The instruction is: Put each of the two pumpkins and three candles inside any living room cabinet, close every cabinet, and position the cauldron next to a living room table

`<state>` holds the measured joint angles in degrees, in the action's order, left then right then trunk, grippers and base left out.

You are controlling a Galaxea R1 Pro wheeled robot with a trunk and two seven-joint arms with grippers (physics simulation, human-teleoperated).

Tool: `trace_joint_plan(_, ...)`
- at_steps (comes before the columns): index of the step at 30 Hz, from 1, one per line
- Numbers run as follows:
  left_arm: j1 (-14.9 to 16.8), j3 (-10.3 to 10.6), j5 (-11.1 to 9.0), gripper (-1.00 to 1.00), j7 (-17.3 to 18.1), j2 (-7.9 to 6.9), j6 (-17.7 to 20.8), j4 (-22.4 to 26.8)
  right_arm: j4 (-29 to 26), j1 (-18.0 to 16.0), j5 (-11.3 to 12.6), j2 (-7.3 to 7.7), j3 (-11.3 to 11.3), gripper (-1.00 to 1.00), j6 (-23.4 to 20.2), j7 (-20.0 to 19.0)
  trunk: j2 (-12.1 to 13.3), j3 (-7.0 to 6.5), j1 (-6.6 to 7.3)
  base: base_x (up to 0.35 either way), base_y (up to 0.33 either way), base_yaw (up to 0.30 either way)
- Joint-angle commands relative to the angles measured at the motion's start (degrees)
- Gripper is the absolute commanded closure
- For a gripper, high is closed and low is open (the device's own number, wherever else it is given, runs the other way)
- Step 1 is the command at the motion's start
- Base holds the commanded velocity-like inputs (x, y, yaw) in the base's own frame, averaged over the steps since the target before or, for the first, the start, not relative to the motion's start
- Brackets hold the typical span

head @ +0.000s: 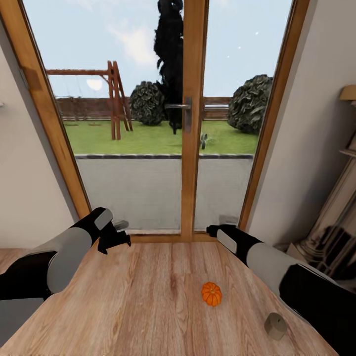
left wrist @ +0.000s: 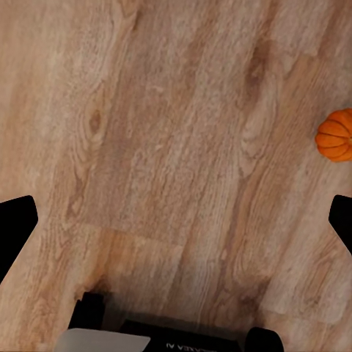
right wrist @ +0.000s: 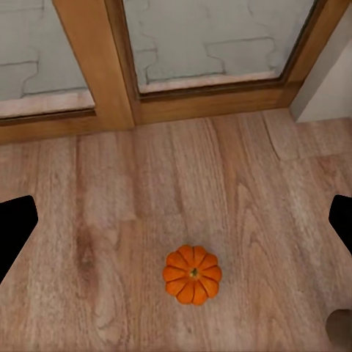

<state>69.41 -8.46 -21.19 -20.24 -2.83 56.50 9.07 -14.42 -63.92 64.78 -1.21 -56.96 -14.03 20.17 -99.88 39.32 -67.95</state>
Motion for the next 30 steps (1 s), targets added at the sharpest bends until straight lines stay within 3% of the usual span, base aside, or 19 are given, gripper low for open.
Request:
trace_joint_plan(1, 0.03, -0.31, -0.54, -1.0, -0.6, 0.01, 0.16, 0.07, -0.09, -0.06, 0.25, 0.23, -0.35, -1.0, -0.26, 0.37, -0.45, 0.33, -0.22, 0.0, 0.0, 0.0)
trace_joint_plan(8, 0.03, -0.33, -2.45, -1.0, -0.59, -0.05, 0.85, 0.18, -0.08, -0.06, 0.4, 1.15, -0.39, -1.0, -0.29, 0.25, -3.26, 2.22, -1.76, 0.0, 0.0, 0.007)
trace_joint_plan(18, 1.1, -0.24, -3.12, -1.0, -0.68, -0.3, 1.88, 3.35, -0.11, -0.06, 0.57, 1.1, -0.45, -1.0, -0.37, 0.22, -7.27, 4.95, -3.95, 0.0, 0.0, 0.064)
trace_joint_plan(22, 5.11, -0.24, -3.11, -1.0, -0.68, -0.94, 2.18, 2.89, -0.08, -0.06, 0.62, 1.05, -0.51, -1.0, -0.69, 0.22, -8.87, 6.05, -4.83, 0.0, 0.0, 0.093)
trace_joint_plan(23, 9.79, -0.24, -3.08, -1.0, -0.68, -1.83, 2.33, -1.52, -0.08, -0.06, 0.68, 1.04, -0.52, -1.0, -1.29, 0.19, -9.27, 6.32, -5.05, 0.0, 0.0, 0.104)
trace_joint_plan(26, 15.07, -0.18, -3.04, -1.0, -0.76, -2.39, 2.38, -5.87, -0.1, -0.06, 0.68, 0.95, -0.52, -1.0, -1.53, 0.14, -10.48, 7.14, -5.71, 0.0, 0.0, 0.106)
trace_joint_plan(30, 18.96, -0.16, -3.0, -1.0, -0.9, -2.49, 2.39, -7.48, -0.12, -0.06, 0.69, 0.82, -0.56, -1.0, -1.58, 0.07, -12.08, 8.23, -6.59, 0.0, 0.0, 0.107)
